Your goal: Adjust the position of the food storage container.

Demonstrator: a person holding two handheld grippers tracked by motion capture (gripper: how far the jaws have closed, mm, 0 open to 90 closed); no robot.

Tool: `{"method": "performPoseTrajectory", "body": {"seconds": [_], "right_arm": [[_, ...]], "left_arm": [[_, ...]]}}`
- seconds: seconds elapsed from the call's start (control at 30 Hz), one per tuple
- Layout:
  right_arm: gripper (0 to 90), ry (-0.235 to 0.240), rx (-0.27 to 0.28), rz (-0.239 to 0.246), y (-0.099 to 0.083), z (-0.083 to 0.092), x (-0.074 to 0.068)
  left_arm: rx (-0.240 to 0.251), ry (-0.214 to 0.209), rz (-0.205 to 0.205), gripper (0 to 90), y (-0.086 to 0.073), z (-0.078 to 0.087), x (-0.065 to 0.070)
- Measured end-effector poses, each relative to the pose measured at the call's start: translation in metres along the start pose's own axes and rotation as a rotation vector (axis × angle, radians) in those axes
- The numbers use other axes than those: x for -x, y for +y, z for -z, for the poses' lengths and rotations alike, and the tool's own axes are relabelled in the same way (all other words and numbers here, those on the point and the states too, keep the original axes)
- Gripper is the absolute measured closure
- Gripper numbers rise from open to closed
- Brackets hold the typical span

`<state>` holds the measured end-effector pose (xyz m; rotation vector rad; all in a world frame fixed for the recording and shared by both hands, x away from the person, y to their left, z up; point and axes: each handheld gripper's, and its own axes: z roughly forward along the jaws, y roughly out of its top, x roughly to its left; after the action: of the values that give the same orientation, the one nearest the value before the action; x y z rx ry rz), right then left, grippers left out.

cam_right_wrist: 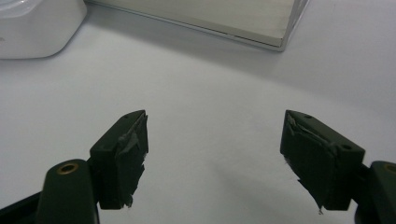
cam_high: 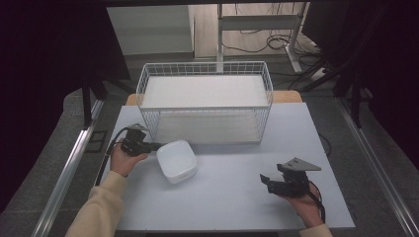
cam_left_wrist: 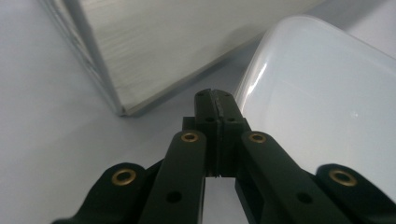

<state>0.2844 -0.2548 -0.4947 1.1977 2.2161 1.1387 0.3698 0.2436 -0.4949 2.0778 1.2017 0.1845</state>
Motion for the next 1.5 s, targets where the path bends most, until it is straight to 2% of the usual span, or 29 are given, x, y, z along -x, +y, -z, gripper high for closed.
{"method": "performPoseTrajectory", "body": {"seconds": [0.93,1.23,1.27,1.37,1.5], "right_arm": [[23.5,0.001,-0.001,-0.003,0.0,0.001,-0.001],[23.5,0.004,-0.003,0.0,0.0,0.0,-0.001],[23.5,0.004,-0.003,0.0,0.0,0.001,-0.001],[23.5,0.005,-0.001,-0.002,0.0,0.001,-0.001],[23.5,0.005,-0.002,0.0,0.0,0.001,-0.001]], "left_arm": [[0.01,-0.099,-0.025,90.0,0.005,-0.02,0.04],[-0.004,-0.14,-0.083,90.0,0.011,-0.032,0.069],[-0.002,-0.143,-0.075,90.0,0.011,-0.034,0.073],[-0.01,-0.155,-0.096,90.0,0.013,-0.037,0.081],[-0.005,-0.156,-0.097,90.0,0.015,-0.04,0.088]]}}
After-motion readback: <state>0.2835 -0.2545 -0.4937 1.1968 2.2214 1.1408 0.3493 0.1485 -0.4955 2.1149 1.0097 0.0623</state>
